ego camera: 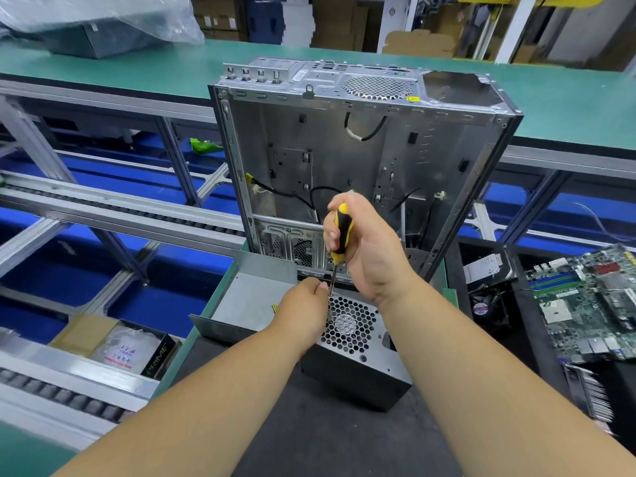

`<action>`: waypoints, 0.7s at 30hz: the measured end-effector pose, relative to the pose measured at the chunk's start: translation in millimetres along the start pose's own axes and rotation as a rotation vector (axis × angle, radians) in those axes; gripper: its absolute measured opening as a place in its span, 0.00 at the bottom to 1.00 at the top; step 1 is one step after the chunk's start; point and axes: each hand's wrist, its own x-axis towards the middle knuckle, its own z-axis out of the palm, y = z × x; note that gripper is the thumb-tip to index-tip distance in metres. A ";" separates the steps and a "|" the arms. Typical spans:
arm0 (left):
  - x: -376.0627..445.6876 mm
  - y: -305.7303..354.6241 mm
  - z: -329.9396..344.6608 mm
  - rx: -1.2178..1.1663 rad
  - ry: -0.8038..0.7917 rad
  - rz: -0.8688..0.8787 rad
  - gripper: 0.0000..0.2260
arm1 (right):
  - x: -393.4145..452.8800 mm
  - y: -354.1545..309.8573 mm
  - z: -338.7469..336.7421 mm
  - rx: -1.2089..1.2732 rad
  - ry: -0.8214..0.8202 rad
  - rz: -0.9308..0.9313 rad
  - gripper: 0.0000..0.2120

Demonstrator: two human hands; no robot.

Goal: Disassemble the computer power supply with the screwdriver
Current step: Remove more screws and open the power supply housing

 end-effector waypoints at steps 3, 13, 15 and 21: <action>-0.1 -0.2 -0.2 0.007 0.001 0.004 0.13 | -2.5 0.0 -2.6 -0.071 0.007 -0.016 0.10; 0.8 -1.0 0.9 0.014 -0.001 0.011 0.14 | 2.0 -4.6 -0.5 -0.013 -0.025 0.073 0.24; 0.9 -0.7 0.9 0.009 -0.003 0.004 0.14 | 3.4 -1.7 3.6 0.002 -0.025 0.062 0.26; -0.4 -0.4 0.6 0.011 0.001 0.009 0.13 | 0.0 -0.8 0.9 -0.054 0.017 0.023 0.11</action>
